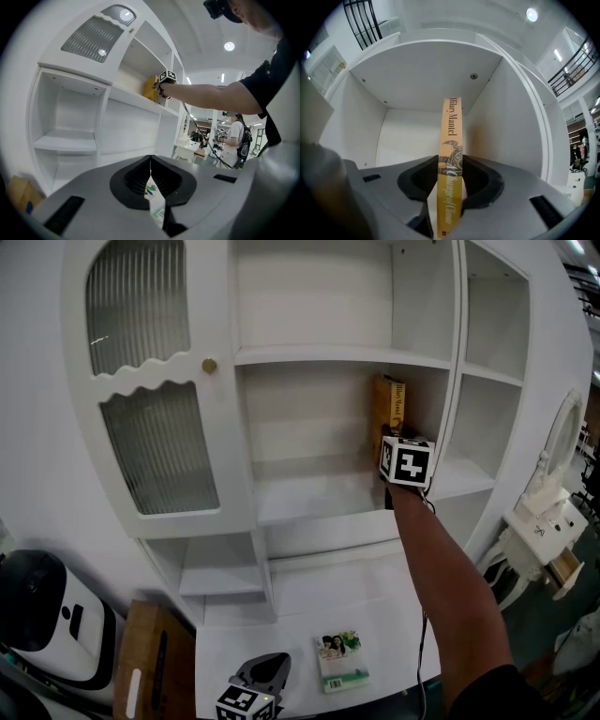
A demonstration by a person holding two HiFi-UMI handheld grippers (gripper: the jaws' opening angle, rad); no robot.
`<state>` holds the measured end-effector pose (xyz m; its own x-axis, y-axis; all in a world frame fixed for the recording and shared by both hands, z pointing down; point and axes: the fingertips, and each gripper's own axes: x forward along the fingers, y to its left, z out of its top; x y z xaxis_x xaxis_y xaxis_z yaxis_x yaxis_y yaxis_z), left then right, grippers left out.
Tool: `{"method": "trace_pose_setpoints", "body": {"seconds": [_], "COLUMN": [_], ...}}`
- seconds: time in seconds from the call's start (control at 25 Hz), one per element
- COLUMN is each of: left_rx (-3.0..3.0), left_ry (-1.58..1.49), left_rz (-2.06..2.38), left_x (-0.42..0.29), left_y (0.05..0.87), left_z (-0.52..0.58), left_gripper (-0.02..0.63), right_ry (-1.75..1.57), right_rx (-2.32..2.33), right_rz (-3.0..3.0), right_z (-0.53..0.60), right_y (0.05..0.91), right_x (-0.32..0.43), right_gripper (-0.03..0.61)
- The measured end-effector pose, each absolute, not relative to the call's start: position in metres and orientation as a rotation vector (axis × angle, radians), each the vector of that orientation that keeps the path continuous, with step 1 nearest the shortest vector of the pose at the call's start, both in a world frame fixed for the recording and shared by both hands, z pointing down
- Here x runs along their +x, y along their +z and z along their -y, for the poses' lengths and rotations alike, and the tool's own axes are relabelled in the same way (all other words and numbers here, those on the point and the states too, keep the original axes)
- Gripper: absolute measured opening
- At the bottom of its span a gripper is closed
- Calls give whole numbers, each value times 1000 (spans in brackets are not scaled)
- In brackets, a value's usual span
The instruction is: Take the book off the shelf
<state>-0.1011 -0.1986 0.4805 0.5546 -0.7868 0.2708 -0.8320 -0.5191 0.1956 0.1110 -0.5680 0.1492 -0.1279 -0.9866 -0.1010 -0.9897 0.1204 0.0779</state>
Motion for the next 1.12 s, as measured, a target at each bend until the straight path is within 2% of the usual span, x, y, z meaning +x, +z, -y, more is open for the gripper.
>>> {"method": "trace_pose_setpoints", "body": {"seconds": [0.76,0.96,1.12], "left_rx": [2568,2592,2612], "left_ry": [246,240,257], "left_rz": [1304,1284,1272], "left_x": [-77,-64,-56], "left_y": [475,469,468], "left_z": [201,205,208], "left_gripper": [11,11,11], "right_ry": [171,136,-28], "right_rx": [-1443,-1239,-1060], "right_rz": [-2403,-2465,-2530], "right_z": [395,338,303], "right_y": [119,127,162], "right_x": [135,144,149], "right_gripper": [158,158,158]}}
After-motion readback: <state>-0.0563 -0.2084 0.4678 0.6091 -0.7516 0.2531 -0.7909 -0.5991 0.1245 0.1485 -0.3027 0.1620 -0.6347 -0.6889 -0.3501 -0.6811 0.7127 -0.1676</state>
